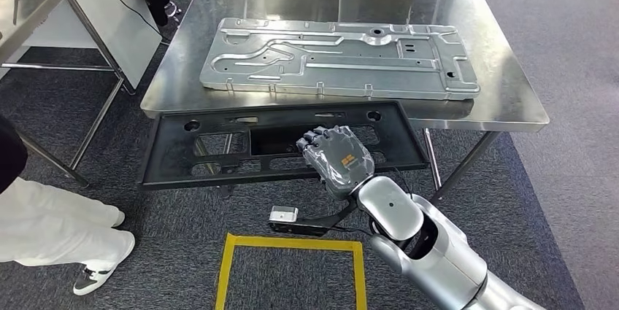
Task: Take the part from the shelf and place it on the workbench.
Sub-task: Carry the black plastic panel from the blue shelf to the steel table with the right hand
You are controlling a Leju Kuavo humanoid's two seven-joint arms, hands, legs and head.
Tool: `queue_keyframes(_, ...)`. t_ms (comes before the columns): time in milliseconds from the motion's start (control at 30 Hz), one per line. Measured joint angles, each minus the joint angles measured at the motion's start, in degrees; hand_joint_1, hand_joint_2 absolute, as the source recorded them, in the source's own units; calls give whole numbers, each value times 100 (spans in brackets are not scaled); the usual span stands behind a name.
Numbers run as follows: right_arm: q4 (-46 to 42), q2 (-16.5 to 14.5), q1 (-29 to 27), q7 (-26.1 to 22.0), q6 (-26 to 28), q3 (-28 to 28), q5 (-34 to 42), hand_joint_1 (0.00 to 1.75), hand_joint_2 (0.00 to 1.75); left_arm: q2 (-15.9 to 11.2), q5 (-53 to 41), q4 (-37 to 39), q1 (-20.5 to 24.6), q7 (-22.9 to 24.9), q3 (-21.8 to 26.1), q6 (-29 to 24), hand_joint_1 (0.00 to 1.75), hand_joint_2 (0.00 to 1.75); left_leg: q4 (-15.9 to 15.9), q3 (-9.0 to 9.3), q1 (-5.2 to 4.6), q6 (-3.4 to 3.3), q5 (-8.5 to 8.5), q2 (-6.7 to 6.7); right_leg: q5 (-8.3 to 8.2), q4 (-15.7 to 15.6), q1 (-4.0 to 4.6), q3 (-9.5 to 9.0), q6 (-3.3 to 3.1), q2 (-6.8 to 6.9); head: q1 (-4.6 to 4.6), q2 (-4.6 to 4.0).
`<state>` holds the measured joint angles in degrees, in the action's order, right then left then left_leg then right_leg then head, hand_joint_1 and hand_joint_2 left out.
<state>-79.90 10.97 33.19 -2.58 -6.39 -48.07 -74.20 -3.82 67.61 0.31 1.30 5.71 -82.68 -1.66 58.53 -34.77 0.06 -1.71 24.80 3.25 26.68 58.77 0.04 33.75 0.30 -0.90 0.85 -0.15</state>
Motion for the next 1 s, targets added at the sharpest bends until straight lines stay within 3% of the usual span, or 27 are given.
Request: queue_keyframes(1000, 207, 70, -71, 119, 30, 1, -247, 175, 175, -51, -76, 0, 0, 51, -1, 76, 0, 175, -3, -2, -9, 12, 4, 2, 7, -1, -24, -3, -10, 2, 0, 0)
